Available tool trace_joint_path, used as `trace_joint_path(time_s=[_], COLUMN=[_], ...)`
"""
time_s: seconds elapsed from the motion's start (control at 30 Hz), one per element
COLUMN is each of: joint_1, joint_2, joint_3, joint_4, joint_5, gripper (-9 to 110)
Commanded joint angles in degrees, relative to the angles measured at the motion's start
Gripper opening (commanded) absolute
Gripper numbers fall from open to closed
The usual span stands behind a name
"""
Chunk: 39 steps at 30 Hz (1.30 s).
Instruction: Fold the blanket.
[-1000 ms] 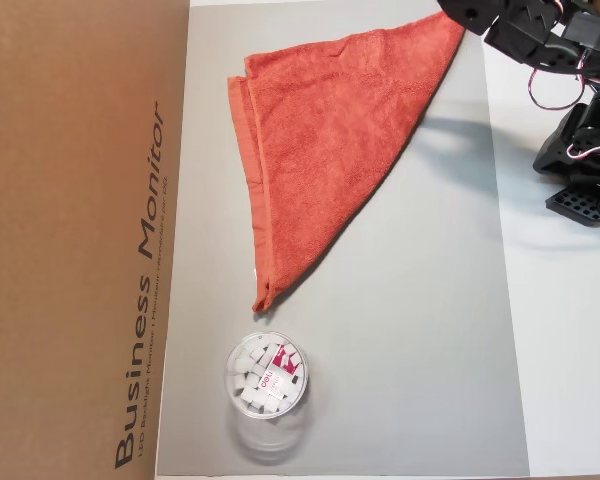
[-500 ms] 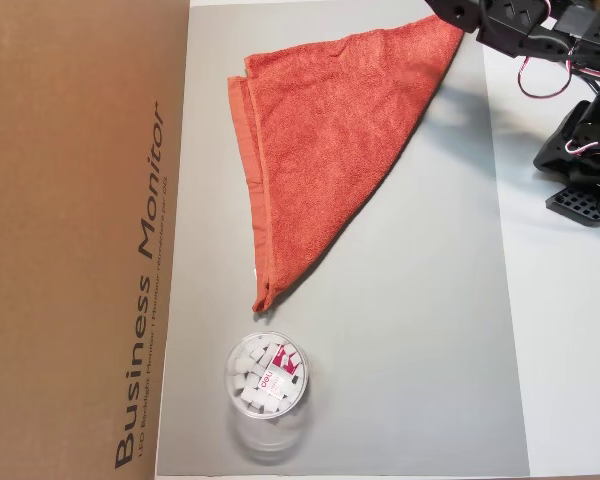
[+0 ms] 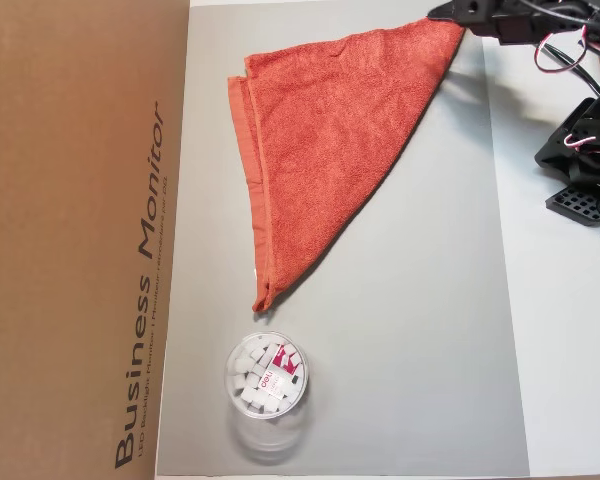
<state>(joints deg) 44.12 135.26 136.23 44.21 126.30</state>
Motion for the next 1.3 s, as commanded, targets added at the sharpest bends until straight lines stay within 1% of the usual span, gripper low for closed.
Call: trace_joint_path(time_s=[0.0, 0.17, 0.33, 0.43, 0.73, 1.03, 1.17, 1.27], joint_1=[0.0, 1.1, 4.9, 7.5, 11.2, 10.7, 11.2, 11.1], joint_2=[0.2, 0.2, -0.4, -0.6, -0.8, -3.2, -8.7, -11.9], joint_3=[-5.2, -6.1, -3.2, 0.1, 12.4, 18.5, 17.8, 17.6], joint_4=[8.5, 14.2, 13.3, 9.2, -8.3, -16.3, -20.6, -25.1], joint_5=[4.6, 9.5, 9.9, 9.9, 11.3, 14.3, 14.3, 14.3], gripper=[9, 9, 9, 9, 9, 9, 17, 19])
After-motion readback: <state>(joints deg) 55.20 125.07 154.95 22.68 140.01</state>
